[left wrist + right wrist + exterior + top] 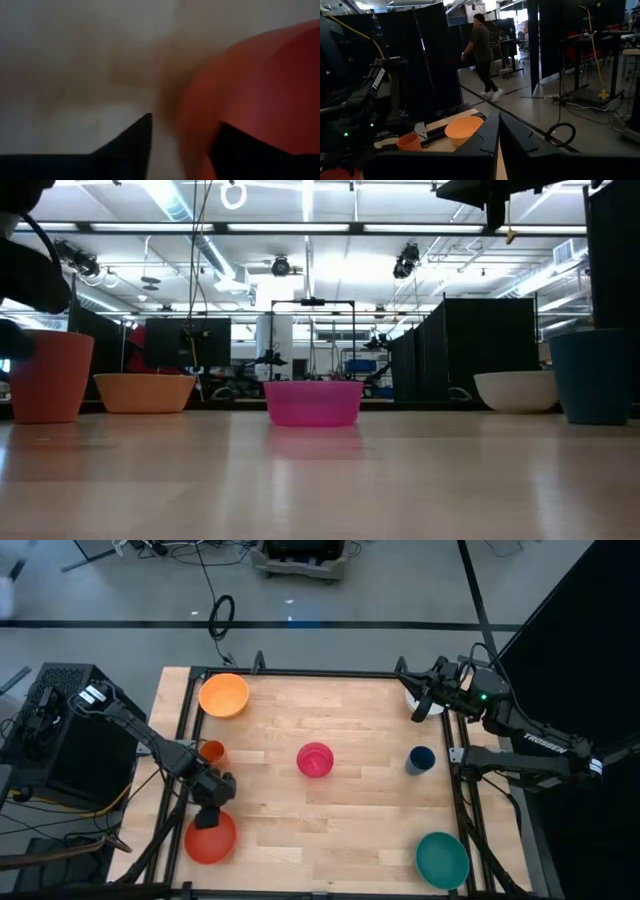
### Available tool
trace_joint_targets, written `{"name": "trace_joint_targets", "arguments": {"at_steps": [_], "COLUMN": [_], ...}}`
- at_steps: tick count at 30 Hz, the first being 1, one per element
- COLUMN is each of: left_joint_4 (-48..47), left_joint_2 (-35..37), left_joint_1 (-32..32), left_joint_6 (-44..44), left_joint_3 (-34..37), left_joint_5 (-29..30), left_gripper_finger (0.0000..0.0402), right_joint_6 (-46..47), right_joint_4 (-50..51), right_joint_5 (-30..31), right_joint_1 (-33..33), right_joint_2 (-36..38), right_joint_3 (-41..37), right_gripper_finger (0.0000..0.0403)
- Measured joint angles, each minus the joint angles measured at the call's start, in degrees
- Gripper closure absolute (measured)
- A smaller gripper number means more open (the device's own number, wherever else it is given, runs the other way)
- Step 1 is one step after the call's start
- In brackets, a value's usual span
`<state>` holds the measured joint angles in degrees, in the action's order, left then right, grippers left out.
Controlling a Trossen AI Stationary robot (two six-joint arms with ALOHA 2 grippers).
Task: Nest bowls inside each other
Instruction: Stack the orange bowl on top of the yellow bowl
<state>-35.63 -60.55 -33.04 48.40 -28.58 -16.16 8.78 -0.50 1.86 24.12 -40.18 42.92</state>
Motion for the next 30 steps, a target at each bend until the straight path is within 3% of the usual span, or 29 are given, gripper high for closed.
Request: {"name": "trace_joint_targets", "arguments": {"at_steps": [4, 6, 8, 23, 27, 30], "left_joint_4": [5.4, 7.5, 4.8, -42.1, -55.3, -52.9], "left_joint_2": [0.0, 0.0, 0.0, 0.0, 0.8, 3.6], "left_joint_1": [0.0, 0.0, 0.3, 5.4, 12.4, 20.7], "left_joint_6": [0.3, 1.6, 1.8, 2.5, 8.1, 7.5], "left_joint_3": [0.0, -0.1, -2.5, -35.8, -42.5, -42.6], "left_joint_5": [-3.2, -4.5, -2.8, 26.1, 35.2, 36.5], "left_gripper_finger": [0.0375, 0.0393, 0.0397, 0.0401, 0.0402, 0.0402], "right_joint_6": [0.0, 0.0, -0.1, -0.2, 0.0, 0.0], "right_joint_4": [0.0, 0.1, 0.2, 1.2, 0.5, -0.1], "right_joint_5": [0.0, 0.0, 0.0, 0.0, 0.0, 0.0], "right_joint_1": [0.0, 0.0, 0.0, 0.1, 0.1, 0.2], "right_joint_2": [-0.1, -0.1, -0.2, -0.7, -0.8, -0.8], "right_joint_3": [0.0, 0.0, 0.0, 0.0, 0.0, 0.0], "right_gripper_finger": [0.0403, 0.0403, 0.0403, 0.0403, 0.0403, 0.0403]}}
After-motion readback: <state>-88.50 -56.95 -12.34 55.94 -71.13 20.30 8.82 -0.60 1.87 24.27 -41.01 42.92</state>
